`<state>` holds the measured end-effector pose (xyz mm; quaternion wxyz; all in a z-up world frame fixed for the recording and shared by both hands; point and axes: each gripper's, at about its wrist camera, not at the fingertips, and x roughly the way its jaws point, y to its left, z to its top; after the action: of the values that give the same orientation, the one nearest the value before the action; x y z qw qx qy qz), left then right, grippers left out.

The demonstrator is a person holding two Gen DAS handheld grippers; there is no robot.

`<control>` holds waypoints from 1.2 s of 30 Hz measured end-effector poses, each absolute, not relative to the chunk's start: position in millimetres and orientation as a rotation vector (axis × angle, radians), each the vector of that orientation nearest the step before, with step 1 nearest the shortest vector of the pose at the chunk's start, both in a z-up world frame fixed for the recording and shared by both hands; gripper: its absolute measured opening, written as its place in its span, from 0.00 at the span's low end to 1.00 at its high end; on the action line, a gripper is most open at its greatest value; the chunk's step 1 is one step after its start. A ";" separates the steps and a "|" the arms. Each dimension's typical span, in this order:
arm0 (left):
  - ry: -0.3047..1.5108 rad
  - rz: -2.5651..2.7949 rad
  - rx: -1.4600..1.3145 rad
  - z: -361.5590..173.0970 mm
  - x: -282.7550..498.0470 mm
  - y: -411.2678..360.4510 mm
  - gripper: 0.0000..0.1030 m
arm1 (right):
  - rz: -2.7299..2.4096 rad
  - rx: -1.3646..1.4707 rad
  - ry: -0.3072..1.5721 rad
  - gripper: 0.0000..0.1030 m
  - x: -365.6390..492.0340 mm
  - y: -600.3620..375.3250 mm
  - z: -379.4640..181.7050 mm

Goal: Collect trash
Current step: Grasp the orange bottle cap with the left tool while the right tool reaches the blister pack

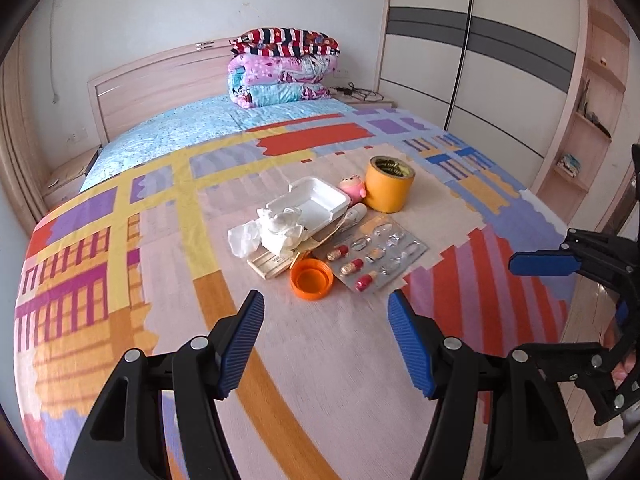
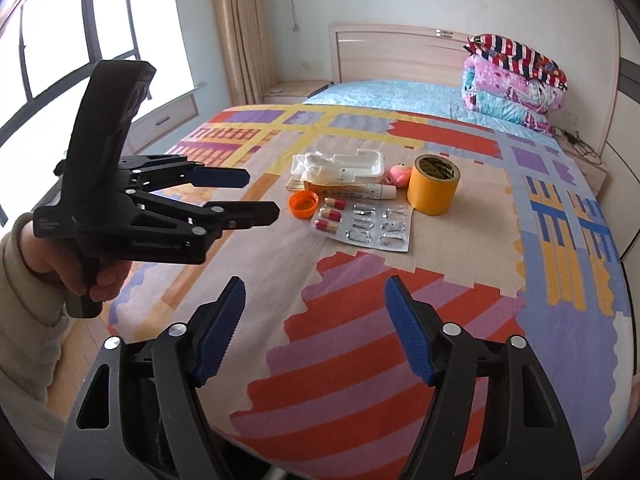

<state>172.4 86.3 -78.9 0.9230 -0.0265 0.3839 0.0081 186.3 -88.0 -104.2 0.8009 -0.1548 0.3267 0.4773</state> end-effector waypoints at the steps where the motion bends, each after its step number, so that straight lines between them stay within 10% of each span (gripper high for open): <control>1: 0.794 0.016 -0.051 -81.3 175.5 86.8 0.60 | 1.023 -0.332 0.704 0.65 189.2 -86.1 -105.4; 24: 0.878 0.005 -0.002 -108.5 219.3 91.1 0.31 | 1.031 -0.331 0.723 0.58 217.7 -61.1 -116.3; 36: 0.861 0.000 -0.018 -106.8 200.3 95.0 0.28 | 1.038 -0.358 0.750 0.36 225.1 -32.5 -125.2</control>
<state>200.3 95.0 -106.8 0.9087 -0.0085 0.4174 0.0000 225.1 -32.5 -125.2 0.7870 -0.1662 0.3479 0.4817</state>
